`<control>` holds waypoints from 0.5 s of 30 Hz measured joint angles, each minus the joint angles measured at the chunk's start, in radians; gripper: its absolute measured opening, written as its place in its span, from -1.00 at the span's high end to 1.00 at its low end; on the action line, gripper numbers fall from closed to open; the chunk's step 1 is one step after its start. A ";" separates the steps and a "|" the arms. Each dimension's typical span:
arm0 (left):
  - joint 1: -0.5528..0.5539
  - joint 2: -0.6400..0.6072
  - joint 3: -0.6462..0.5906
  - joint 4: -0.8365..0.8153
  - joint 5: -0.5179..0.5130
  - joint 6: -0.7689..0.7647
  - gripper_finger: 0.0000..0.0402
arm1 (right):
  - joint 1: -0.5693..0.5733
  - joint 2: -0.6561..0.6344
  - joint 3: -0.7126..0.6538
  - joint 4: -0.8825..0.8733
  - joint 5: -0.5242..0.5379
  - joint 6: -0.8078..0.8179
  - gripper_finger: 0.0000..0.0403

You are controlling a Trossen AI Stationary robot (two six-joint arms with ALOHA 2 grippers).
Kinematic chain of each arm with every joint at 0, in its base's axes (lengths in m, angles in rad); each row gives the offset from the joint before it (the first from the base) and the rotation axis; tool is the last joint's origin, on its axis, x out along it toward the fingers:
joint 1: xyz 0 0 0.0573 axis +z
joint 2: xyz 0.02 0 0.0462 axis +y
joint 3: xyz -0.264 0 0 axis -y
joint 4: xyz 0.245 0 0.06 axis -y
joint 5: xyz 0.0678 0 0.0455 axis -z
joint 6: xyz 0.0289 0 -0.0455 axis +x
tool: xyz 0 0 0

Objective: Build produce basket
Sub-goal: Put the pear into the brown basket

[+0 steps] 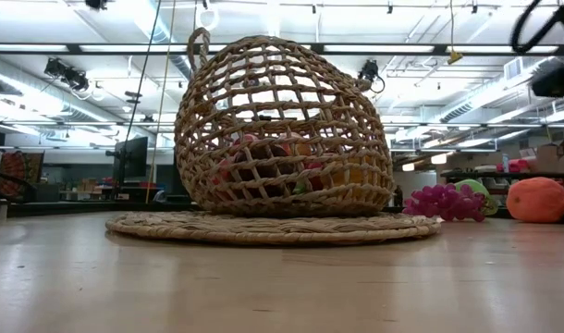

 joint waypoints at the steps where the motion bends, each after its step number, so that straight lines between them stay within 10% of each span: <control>1: -0.002 -0.018 -0.038 0.024 -0.011 -0.002 -0.78 | 0.019 0.000 -0.010 0.007 0.001 0.001 -0.75; 15: -0.011 -0.067 -0.276 0.044 -0.050 -0.050 -0.78 | 0.161 0.000 -0.184 0.121 0.044 0.110 -0.75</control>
